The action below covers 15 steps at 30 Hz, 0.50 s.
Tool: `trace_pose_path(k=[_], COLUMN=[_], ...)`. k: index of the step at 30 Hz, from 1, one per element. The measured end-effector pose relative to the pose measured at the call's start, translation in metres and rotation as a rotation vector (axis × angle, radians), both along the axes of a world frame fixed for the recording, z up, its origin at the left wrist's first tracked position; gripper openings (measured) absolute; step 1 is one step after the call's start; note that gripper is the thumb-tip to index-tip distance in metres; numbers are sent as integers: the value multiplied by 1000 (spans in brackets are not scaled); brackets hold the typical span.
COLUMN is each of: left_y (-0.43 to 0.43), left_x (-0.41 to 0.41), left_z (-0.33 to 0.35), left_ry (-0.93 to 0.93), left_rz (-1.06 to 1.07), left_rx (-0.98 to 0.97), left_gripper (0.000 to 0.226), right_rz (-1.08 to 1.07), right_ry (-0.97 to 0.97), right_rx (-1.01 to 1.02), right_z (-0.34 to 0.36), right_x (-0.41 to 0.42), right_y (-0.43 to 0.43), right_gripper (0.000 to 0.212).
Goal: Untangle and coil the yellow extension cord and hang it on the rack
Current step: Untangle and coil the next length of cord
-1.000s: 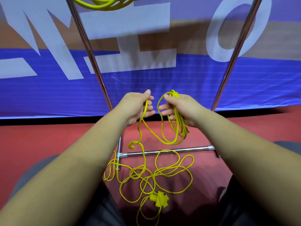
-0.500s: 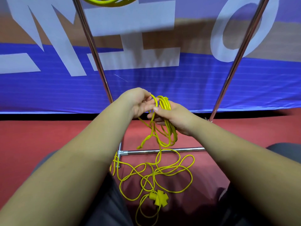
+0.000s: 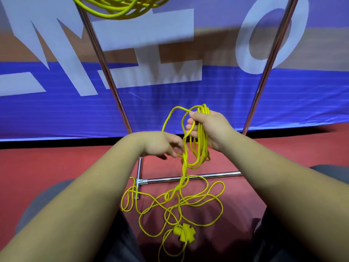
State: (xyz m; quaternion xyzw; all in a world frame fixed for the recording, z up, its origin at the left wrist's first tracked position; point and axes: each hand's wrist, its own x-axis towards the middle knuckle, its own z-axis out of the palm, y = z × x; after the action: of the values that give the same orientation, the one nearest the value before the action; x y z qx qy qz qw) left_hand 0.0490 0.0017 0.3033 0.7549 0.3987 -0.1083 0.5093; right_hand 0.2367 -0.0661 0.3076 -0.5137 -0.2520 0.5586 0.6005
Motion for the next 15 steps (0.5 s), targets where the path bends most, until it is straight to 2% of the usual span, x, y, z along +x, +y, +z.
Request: trace_pose_path(k=[3, 7, 9, 11, 15], left_y=[-2, -4, 1, 5, 5], left_x=[6, 14, 10, 3, -9], left_z=[-24, -31, -28, -22, -13], left_ry=[-120, -131, -84, -8, 257], left_rz=[-90, -165, -202, -260, -330], left_rx=[92, 390, 543, 578, 634], left_gripper=[29, 16, 16, 21, 38], right_rz=[-37, -64, -82, -108, -199], right_ry=[23, 24, -19, -99, -229], right_rx=[9, 12, -6, -42, -161], right_z=[5, 8, 8, 6, -2], right_x=[10, 17, 18, 18, 21], right_y=[2, 2, 3, 4, 7], right_gripper=[9, 11, 9, 9, 18])
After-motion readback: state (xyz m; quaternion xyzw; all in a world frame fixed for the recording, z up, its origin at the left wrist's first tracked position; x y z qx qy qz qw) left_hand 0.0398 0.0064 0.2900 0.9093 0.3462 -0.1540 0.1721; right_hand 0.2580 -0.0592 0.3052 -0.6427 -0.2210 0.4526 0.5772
